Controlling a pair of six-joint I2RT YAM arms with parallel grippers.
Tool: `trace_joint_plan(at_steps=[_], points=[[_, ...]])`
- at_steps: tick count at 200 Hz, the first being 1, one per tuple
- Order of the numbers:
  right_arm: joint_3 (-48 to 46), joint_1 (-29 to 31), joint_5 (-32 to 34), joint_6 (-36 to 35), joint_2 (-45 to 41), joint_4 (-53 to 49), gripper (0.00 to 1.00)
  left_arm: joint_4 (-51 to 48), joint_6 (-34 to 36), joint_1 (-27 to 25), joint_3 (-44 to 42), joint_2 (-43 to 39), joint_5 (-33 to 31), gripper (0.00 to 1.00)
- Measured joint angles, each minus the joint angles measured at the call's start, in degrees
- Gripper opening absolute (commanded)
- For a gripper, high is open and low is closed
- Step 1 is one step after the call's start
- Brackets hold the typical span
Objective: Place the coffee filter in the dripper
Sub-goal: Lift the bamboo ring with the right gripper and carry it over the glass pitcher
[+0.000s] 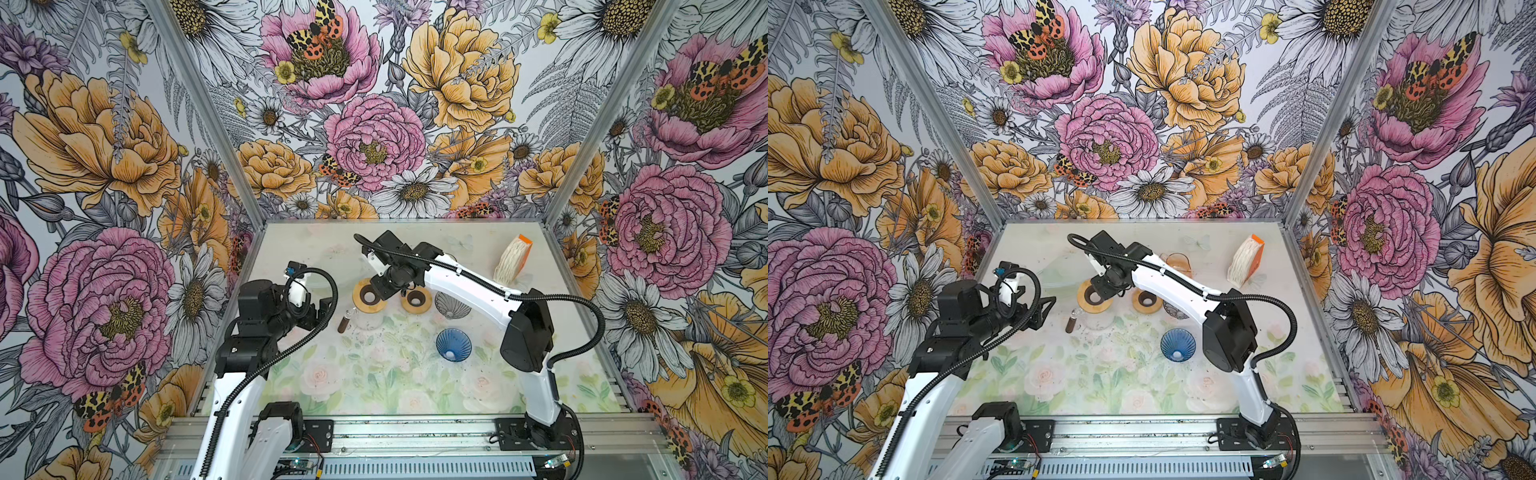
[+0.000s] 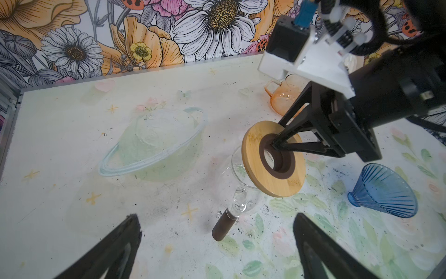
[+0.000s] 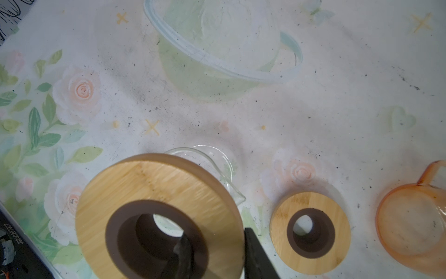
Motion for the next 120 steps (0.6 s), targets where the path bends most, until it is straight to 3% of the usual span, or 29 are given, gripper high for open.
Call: trace_joint_plan(at_steps=[120], points=[[4.4, 0.0, 1.2, 3.6, 4.7, -2.4, 0.32, 0.0, 0.0, 0.0, -1.7, -1.1, 0.2, 0.99]])
